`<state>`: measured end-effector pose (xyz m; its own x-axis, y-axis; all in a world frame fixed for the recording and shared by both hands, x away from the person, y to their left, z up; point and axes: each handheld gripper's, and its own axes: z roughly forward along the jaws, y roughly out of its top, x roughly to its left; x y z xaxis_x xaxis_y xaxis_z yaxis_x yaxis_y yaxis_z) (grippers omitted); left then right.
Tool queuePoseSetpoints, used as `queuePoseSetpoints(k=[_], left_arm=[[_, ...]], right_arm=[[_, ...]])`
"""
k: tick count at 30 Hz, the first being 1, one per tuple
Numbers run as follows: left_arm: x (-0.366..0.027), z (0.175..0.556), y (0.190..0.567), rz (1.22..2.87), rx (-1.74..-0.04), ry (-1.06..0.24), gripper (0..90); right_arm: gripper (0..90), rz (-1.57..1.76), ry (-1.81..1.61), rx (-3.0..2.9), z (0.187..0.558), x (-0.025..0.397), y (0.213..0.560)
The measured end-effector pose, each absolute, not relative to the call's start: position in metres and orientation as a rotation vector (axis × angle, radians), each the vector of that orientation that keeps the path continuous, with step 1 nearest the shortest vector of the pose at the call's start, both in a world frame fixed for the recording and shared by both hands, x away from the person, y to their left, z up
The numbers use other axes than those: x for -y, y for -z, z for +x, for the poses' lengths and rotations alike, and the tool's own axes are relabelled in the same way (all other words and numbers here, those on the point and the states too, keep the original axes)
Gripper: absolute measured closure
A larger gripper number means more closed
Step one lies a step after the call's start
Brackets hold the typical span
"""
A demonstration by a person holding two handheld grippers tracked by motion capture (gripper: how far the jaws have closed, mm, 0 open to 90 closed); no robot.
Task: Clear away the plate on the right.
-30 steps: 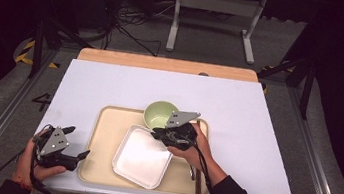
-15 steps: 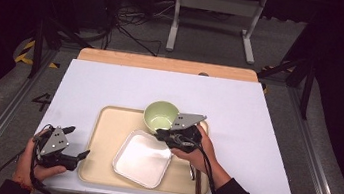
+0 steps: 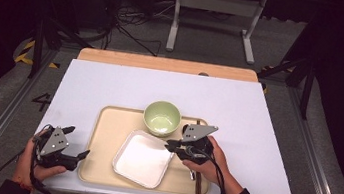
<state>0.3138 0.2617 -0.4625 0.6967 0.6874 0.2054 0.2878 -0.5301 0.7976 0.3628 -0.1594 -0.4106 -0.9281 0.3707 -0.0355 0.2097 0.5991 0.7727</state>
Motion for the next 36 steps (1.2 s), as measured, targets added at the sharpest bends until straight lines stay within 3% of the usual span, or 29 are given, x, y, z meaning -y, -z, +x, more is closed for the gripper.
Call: queuePoseSetpoints(k=[36], left_arm=[[-0.262, 0.313, 0.462, 2.131, -0.737, -0.662, 11.1]], right_arm=[[85.0, 0.350, -1.085, -2.818, 0.322, 0.131, 0.443]])
